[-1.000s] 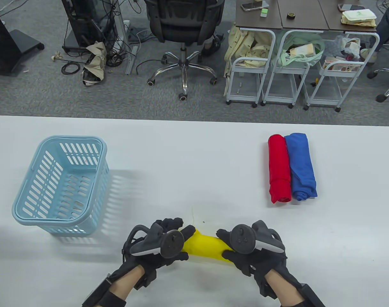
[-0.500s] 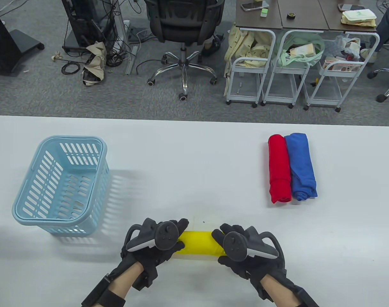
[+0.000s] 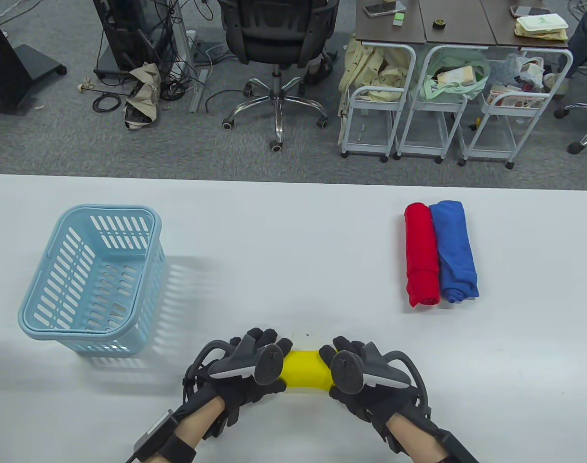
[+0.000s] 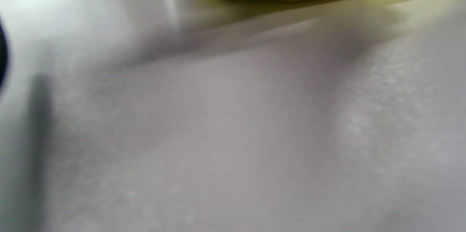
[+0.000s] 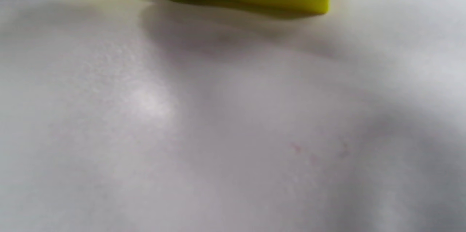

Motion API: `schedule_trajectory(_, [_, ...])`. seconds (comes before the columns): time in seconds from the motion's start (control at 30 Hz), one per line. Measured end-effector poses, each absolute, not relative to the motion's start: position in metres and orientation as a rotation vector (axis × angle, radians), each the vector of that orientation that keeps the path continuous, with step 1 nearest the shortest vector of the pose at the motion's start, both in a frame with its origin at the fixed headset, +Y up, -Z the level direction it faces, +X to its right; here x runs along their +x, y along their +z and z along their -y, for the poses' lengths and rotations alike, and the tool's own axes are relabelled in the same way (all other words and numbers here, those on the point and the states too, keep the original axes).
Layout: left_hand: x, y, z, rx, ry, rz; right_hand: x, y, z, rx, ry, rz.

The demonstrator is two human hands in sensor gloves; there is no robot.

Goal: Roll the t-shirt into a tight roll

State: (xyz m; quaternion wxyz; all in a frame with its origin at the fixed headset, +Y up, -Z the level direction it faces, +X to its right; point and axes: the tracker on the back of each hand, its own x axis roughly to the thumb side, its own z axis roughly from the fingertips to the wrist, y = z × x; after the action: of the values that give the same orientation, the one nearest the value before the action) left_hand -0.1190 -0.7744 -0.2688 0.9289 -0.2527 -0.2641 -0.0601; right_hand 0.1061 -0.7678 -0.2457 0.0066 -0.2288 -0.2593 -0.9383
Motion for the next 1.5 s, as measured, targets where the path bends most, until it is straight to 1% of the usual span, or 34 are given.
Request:
schedule_trajectory(0.1, [-0.122, -0.272, 0.773, -0.512, -0.11, 0.535, 0.106, -0.247, 0.766, -0.685, -2.949, 0.792])
schedule_trajectory(0.2, [-0.131, -0.277, 0.763, -0.459, -0.062, 0.497, 0.108, -0.252, 0.761, -0.565, -2.955, 0.701])
schedule_trajectory(0.27, [-0.143, -0.278, 0.751, -0.382, -0.037, 0.453, 0.12, -0.26, 0.758, -0.414, -2.964, 0.642])
schedule_trajectory(0.3, [-0.151, -0.278, 0.745, -0.349, -0.026, 0.435, 0.132, -0.265, 0.757, -0.299, -2.993, 0.627])
schedule_trajectory(0.33, [-0.157, -0.279, 0.741, -0.331, -0.01, 0.419, 0.141, -0.269, 0.757, -0.219, -3.016, 0.616])
schedule_trajectory(0.4, [-0.169, -0.282, 0.736, -0.32, 0.024, 0.381, 0.168, -0.277, 0.756, 0.035, -3.07, 0.585])
schedule_trajectory(0.47, [-0.175, -0.286, 0.735, -0.319, 0.03, 0.356, 0.185, -0.278, 0.754, 0.146, -3.088, 0.587])
schedule_trajectory(0.53, [-0.18, -0.288, 0.736, -0.317, 0.017, 0.334, 0.198, -0.274, 0.742, 0.193, -3.16, 0.554])
schedule_trajectory(0.63, [-0.184, -0.29, 0.736, -0.314, 0.01, 0.323, 0.206, -0.266, 0.718, 0.202, -3.222, 0.405])
schedule_trajectory(0.67, [-0.184, -0.29, 0.736, -0.313, 0.014, 0.322, 0.206, -0.263, 0.712, 0.15, -3.234, 0.373])
schedule_trajectory(0.7, [-0.185, -0.29, 0.735, -0.311, 0.019, 0.323, 0.205, -0.261, 0.705, 0.007, -3.255, 0.38])
schedule_trajectory(0.73, [-0.185, -0.29, 0.735, -0.311, 0.021, 0.323, 0.204, -0.259, 0.704, -0.056, -3.263, 0.404])
schedule_trajectory(0.8, [-0.185, -0.291, 0.736, -0.312, 0.022, 0.326, 0.194, -0.259, 0.712, -0.154, -3.291, 0.497])
schedule_trajectory(0.9, [-0.183, -0.291, 0.738, -0.32, 0.018, 0.33, 0.174, -0.266, 0.74, -0.242, -3.187, 0.729])
schedule_trajectory(0.93, [-0.183, -0.291, 0.738, -0.323, 0.017, 0.331, 0.167, -0.269, 0.746, -0.287, -3.134, 0.738])
schedule_trajectory(1.0, [-0.182, -0.291, 0.739, -0.33, 0.014, 0.332, 0.157, -0.275, 0.747, -0.287, -3.06, 0.7])
schedule_trajectory(1.07, [-0.182, -0.291, 0.739, -0.331, 0.011, 0.332, 0.153, -0.285, 0.748, -0.303, -3.054, 0.72])
schedule_trajectory(1.13, [-0.182, -0.291, 0.739, -0.33, 0.009, 0.333, 0.151, -0.304, 0.748, -0.279, -3.045, 0.743])
schedule_trajectory(1.33, [-0.184, -0.292, 0.74, -0.341, 0.066, 0.333, 0.151, -0.367, 0.744, -0.145, -3.011, 0.859])
schedule_trajectory(1.5, [-0.187, -0.293, 0.74, -0.339, 0.057, 0.318, 0.157, -0.4, 0.744, 0.0, -2.886, 0.925])
